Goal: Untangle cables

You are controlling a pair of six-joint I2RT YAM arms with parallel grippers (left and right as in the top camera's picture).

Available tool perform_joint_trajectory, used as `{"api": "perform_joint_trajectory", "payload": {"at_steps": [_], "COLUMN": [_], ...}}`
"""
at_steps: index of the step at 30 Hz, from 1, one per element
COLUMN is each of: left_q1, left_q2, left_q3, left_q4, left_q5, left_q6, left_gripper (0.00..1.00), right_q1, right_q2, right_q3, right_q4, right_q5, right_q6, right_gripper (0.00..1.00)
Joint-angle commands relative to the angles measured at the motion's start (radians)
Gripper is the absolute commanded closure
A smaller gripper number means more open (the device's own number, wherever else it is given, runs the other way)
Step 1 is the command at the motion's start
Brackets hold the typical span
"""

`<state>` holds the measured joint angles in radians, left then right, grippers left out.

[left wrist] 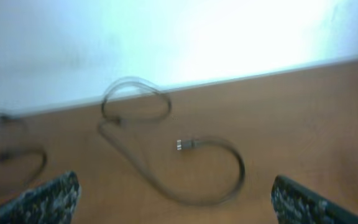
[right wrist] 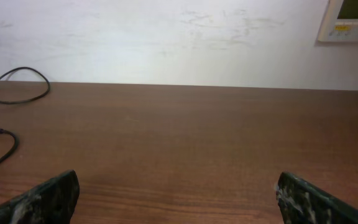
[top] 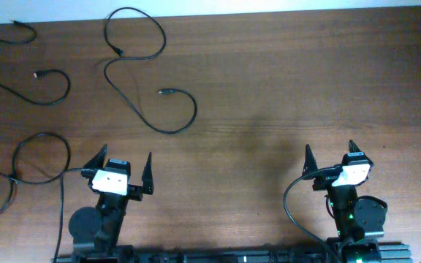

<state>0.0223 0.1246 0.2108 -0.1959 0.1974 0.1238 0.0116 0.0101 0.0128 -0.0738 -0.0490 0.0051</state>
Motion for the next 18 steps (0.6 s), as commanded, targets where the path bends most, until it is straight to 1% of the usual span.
{"api": "perform_joint_trajectory", "payload": {"at_steps": [1,3,4,5,6,8,11,18], "left_q1": [0.005,0.005,0.005,0.005,0.005,0.005,0.005,0.005], "left_q2": [-0.105,-0.119,-0.119,-0.119,-0.119,-0.119,-0.119,-0.119], "left_q3": [-0.130,-0.184,-0.195,-0.203,-0.203,-0.203,-0.203,-0.203], "left_q4": [0.153,0.238,0.256,0.255,0.231,0.185,0.116,0.113], "left_q5": [0.023,0.008,-0.012,-0.050,-0.133,-0.204,-0.227,-0.227], "left_q6": [0.013,0.001,-0.018,-0.066,-0.155,-0.212,-0.214,-0.201], "left_gripper": [0.01,0.01,0.01,0.01,0.01,0.01,0.01,0.01], "right_q1": [-0.005,-0.005,-0.005,-0.005,-0.005,-0.005,-0.005,-0.005], "right_q2": [-0.006,-0.006,-0.006,-0.006,-0.006,-0.006,-0.006,-0.006], "right_q3": [-0.007,-0.007,-0.007,-0.007,-0.007,-0.007,-0.007,-0.007], "right_q4": [-0.003,-0.003,-0.003,-0.003,-0.003,-0.003,-0.003,-0.003], "right_q5": [0.005,0.005,0.005,0.005,0.005,0.005,0.005,0.005], "right_q6": [0.010,0.010,0.010,0.010,0.010,0.010,0.010,0.010], "right_gripper": [0.02,0.02,0.02,0.01,0.02,0.02,0.02,0.02]}}
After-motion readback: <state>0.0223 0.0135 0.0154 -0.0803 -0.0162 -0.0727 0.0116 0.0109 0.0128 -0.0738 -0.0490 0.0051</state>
